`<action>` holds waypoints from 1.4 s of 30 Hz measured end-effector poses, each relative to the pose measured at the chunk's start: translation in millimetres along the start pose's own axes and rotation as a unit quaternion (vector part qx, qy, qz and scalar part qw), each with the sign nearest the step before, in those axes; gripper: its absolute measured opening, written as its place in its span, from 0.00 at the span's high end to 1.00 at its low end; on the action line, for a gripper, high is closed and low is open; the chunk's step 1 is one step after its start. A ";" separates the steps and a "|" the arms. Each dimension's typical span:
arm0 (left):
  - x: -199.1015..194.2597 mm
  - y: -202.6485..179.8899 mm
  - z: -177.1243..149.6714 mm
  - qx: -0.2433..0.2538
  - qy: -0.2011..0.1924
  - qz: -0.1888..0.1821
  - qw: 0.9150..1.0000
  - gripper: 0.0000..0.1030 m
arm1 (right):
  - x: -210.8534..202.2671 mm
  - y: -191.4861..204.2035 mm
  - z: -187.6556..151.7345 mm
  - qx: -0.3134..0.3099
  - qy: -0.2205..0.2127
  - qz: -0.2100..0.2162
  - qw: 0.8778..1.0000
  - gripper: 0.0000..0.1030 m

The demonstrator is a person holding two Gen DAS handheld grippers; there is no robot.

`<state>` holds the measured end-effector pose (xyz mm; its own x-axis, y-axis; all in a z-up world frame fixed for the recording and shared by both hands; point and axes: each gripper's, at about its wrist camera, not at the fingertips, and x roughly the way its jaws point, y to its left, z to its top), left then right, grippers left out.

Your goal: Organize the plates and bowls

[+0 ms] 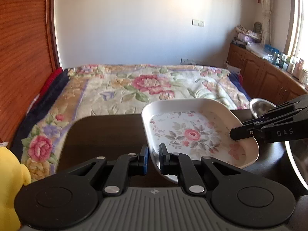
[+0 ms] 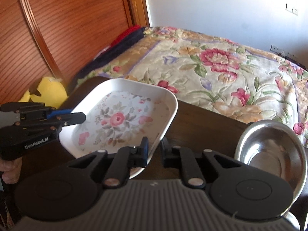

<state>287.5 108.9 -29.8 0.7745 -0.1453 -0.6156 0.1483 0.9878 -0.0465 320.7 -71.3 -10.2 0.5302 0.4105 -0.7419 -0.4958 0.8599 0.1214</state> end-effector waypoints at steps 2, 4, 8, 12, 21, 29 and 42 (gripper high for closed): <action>-12.9 -1.3 1.1 0.001 -0.010 -0.002 1.000 0.88 | -10.7 3.5 -1.9 0.002 -0.013 0.002 1.000 0.85; -25.2 -4.0 1.0 0.003 -0.018 -0.002 1.000 0.88 | -19.6 6.2 -4.3 0.000 -0.024 0.000 1.000 0.85; -47.0 -9.8 -1.8 0.010 -0.031 -0.002 0.999 0.88 | -37.8 11.3 -11.3 0.005 -0.044 0.000 0.999 0.85; -72.8 -18.3 -8.9 0.015 -0.046 -0.003 0.999 0.87 | -58.9 17.3 -21.3 0.007 -0.064 0.003 0.998 0.85; -119.4 -33.8 -24.0 0.029 -0.074 0.001 0.997 0.87 | -95.7 30.2 -45.9 0.010 -0.099 0.006 0.995 0.85; -142.1 -44.7 -46.0 0.033 -0.082 -0.006 0.996 0.86 | -114.2 33.9 -68.7 0.016 -0.113 0.006 0.993 0.85; -164.3 -57.2 -89.5 0.027 -0.083 -0.020 0.996 0.86 | -124.6 41.0 -115.7 0.035 -0.122 0.015 0.992 0.85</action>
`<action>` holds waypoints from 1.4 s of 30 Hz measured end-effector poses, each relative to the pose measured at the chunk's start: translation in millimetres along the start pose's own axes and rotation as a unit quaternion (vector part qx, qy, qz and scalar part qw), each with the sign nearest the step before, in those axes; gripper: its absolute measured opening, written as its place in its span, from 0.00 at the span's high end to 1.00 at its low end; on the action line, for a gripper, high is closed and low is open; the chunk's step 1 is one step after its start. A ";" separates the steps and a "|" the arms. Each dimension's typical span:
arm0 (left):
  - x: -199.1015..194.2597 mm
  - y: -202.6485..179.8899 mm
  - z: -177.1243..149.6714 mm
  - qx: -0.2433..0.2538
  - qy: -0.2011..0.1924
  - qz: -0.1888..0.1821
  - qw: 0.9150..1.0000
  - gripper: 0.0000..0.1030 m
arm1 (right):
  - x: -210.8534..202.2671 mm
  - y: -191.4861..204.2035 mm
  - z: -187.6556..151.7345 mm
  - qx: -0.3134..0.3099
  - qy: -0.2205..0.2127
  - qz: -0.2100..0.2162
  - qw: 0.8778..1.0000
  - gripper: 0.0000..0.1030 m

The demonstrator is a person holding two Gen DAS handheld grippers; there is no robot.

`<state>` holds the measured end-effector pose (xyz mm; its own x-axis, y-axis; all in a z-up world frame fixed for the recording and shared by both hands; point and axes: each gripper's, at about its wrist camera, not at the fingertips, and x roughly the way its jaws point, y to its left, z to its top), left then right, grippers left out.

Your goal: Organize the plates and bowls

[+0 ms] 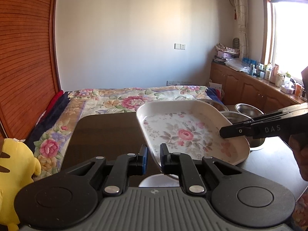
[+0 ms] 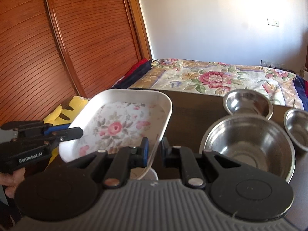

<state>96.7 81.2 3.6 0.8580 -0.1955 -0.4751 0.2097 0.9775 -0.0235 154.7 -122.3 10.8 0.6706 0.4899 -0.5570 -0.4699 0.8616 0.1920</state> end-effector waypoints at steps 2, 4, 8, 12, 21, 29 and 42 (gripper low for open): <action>-4.6 -2.9 -4.9 -0.001 0.000 -0.003 1.000 0.86 | -3.7 0.7 -9.1 0.004 -0.004 0.000 1.000 0.85; -7.3 -5.2 -9.3 -0.001 0.000 -0.003 1.000 0.86 | -6.1 1.6 -16.7 0.007 -0.005 0.001 1.000 0.85; -14.4 -7.9 -19.9 -0.007 -0.001 -0.007 1.000 0.86 | -10.9 3.4 -30.1 0.013 -0.011 0.003 1.000 0.85; -20.4 -9.2 -29.0 -0.017 -0.004 -0.008 1.000 0.86 | -13.6 4.6 -44.2 0.025 -0.019 0.011 0.999 0.85; -26.4 -10.9 -50.8 -0.022 0.004 -0.004 1.000 0.86 | -18.2 6.9 -68.7 0.050 -0.055 0.026 0.997 0.85; -19.2 -8.1 -70.0 -0.022 0.025 -0.001 0.999 0.86 | -5.9 8.7 -90.2 0.063 -0.048 0.026 0.997 0.85; -9.3 -4.6 -81.3 -0.026 0.044 0.003 0.999 0.86 | -5.6 14.8 -94.7 0.052 -0.047 0.011 0.998 0.85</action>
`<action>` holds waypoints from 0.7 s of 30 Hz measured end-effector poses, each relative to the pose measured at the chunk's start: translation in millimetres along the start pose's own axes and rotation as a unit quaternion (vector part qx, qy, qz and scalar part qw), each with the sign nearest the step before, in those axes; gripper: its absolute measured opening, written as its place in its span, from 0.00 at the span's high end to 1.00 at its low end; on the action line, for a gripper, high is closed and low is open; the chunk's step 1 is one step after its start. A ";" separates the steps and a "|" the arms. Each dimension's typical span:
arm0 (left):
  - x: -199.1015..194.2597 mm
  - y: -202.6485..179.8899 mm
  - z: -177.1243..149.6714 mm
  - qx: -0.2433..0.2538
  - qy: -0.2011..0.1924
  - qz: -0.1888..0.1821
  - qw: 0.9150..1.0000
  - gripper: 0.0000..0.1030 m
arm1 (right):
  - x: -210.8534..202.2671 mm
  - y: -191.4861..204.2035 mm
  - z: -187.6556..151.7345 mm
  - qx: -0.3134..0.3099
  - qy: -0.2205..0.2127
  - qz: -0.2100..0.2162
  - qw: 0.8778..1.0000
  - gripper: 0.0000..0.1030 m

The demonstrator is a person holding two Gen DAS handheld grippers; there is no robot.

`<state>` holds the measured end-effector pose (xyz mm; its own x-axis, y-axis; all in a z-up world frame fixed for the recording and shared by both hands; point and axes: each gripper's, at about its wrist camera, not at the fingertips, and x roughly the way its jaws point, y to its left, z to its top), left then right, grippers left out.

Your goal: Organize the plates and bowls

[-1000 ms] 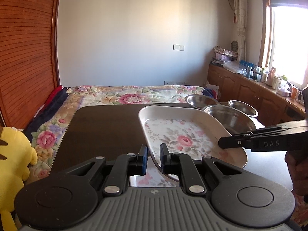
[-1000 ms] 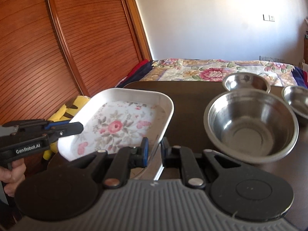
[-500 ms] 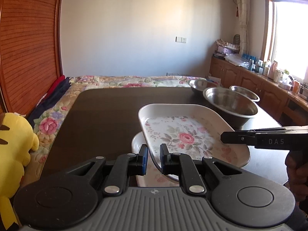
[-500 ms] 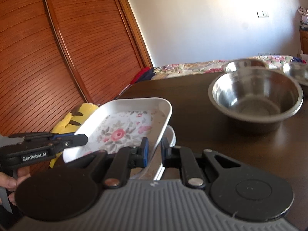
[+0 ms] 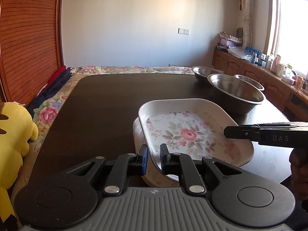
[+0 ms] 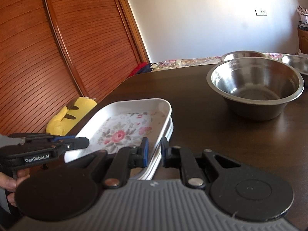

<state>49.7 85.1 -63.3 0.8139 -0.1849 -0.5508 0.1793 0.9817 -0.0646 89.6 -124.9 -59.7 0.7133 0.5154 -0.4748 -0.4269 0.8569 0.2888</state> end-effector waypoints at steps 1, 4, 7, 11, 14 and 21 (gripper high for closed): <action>0.6 0.5 -0.4 -0.001 0.001 0.001 1.000 0.86 | 0.6 0.7 -1.1 -0.002 0.001 -0.001 1.000 0.85; 2.6 2.2 -1.6 -0.002 0.002 0.003 1.000 0.86 | 1.6 2.1 -2.2 -0.005 0.002 -0.002 1.000 0.85; 3.6 1.6 -2.6 -0.002 0.003 0.003 1.000 0.86 | 1.8 3.2 -1.4 -0.007 0.001 -0.002 1.000 0.85; 4.4 0.1 -2.7 0.000 0.001 0.006 1.000 0.86 | 1.6 5.1 -1.6 -0.012 0.000 -0.005 1.000 0.85; 4.9 -0.5 -3.6 0.004 -0.001 0.009 1.000 0.86 | 1.3 5.4 -2.4 -0.014 -0.002 -0.006 1.000 0.85; 6.7 1.3 -3.4 0.000 -0.001 0.017 1.000 0.86 | 3.4 3.4 -2.6 -0.008 -0.003 -0.004 1.000 0.83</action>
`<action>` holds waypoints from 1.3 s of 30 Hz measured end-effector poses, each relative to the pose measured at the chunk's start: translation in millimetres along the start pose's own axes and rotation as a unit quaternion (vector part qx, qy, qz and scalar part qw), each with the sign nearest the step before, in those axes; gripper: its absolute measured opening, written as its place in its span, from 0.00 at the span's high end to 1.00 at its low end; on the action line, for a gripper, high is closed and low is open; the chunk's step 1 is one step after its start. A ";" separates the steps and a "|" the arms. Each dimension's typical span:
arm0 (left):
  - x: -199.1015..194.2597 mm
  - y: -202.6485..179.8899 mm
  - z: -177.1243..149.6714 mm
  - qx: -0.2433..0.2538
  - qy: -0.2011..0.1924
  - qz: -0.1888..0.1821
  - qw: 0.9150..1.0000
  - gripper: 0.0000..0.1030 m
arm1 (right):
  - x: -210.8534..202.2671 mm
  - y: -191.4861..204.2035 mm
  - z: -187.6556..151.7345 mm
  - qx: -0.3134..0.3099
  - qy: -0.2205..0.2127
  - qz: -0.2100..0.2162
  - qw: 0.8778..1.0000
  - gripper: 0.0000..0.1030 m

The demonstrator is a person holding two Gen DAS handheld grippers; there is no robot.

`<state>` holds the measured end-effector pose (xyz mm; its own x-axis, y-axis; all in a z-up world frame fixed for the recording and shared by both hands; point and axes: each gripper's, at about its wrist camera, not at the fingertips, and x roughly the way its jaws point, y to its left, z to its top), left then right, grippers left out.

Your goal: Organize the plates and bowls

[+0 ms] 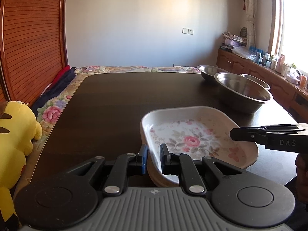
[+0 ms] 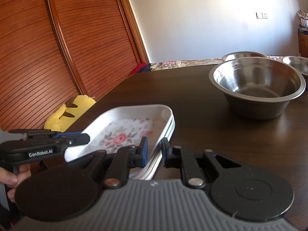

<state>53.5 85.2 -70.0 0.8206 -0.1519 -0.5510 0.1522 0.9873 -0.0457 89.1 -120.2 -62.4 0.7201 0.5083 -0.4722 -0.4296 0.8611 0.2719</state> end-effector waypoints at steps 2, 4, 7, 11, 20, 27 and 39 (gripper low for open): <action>1.3 0.5 -0.9 0.000 0.002 0.004 1.000 0.86 | 0.2 0.7 -0.5 -0.003 -0.001 0.000 1.000 0.83; 1.8 0.9 -1.4 -0.002 0.001 0.003 1.000 0.86 | -0.1 1.3 -0.5 -0.004 -0.002 0.000 1.000 0.83; -0.1 2.0 -0.3 -0.002 -0.003 0.004 1.000 0.86 | -2.4 1.8 0.2 -0.004 -0.006 0.001 1.000 0.83; -6.5 0.0 4.2 -0.001 -0.014 0.006 1.000 0.81 | -8.6 3.4 3.0 -0.007 -0.018 -0.001 1.000 0.83; -5.5 -16.0 23.8 0.006 -0.030 -0.005 1.000 0.70 | -31.8 -6.7 13.6 -0.017 -0.056 -0.021 0.998 0.83; 10.0 -46.0 40.4 0.025 -0.033 -0.028 0.999 0.63 | -52.4 -35.9 21.6 -0.011 -0.084 -0.054 0.995 0.83; 53.8 -105.4 73.4 0.061 -0.028 -0.051 0.996 0.37 | -71.2 -104.8 37.2 -0.014 -0.120 -0.105 0.987 0.82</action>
<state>122.0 -30.4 -33.6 0.8261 -0.2578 -0.5012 0.2997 0.9540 0.0032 103.1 -246.4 -26.1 0.9019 0.3092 -0.3016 -0.2702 0.9486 0.1645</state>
